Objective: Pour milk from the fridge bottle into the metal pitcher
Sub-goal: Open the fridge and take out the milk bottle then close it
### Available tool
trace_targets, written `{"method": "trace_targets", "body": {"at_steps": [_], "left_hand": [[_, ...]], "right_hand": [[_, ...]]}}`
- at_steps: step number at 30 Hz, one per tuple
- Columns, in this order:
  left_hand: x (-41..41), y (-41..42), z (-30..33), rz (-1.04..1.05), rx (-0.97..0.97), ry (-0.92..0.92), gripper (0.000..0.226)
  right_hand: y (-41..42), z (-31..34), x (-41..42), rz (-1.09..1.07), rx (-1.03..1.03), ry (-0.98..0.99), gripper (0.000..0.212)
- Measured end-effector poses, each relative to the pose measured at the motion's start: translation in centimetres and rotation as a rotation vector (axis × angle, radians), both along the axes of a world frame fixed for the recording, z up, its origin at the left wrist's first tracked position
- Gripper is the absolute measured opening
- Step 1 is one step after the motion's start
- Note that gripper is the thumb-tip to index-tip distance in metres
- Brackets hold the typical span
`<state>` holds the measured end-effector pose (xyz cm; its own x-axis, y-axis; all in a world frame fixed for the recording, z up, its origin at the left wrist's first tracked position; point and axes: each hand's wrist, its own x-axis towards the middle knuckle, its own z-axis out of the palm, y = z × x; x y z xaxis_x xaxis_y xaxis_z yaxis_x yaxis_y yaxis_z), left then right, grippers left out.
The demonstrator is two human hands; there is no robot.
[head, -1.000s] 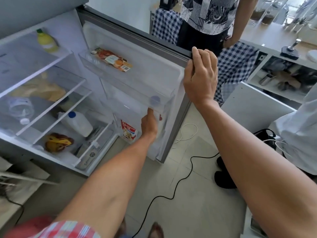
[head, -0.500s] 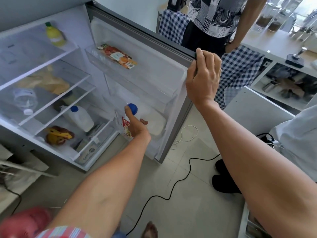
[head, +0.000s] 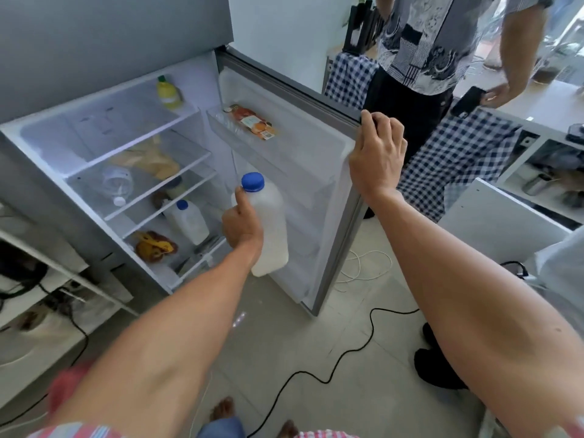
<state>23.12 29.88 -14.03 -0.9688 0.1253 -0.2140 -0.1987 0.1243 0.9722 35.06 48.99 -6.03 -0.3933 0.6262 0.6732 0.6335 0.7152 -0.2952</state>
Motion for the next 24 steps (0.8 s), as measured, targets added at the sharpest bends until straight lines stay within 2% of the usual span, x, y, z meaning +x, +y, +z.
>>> {"method": "trace_targets", "body": {"at_steps": [4, 7, 10, 15, 24], "left_hand": [[-1.5, -3.1, 0.8, -0.126, -0.11, 0.151, 0.07], [-2.5, -4.5, 2.3, -0.149, -0.091, 0.172, 0.061], [-3.3, -6.2, 3.9, -0.121, -0.068, 0.172, 0.051], [-5.3, -9.9, 5.0, -0.041, -0.083, 0.219, 0.044], [-11.0, -18.4, 6.2, 0.017, -0.127, 0.283, 0.043]], "right_hand": [[-2.0, 0.5, 0.0, -0.004, -0.01, -0.013, 0.04], [-3.8, 0.7, -0.2, -0.006, 0.007, -0.031, 0.038], [-5.5, 0.7, -0.5, 0.002, 0.079, -0.024, 0.032], [-8.8, 1.4, -1.3, 0.161, 0.218, -0.022, 0.02], [-18.9, 1.6, -6.1, 0.373, 0.221, -0.055, 0.027]]}}
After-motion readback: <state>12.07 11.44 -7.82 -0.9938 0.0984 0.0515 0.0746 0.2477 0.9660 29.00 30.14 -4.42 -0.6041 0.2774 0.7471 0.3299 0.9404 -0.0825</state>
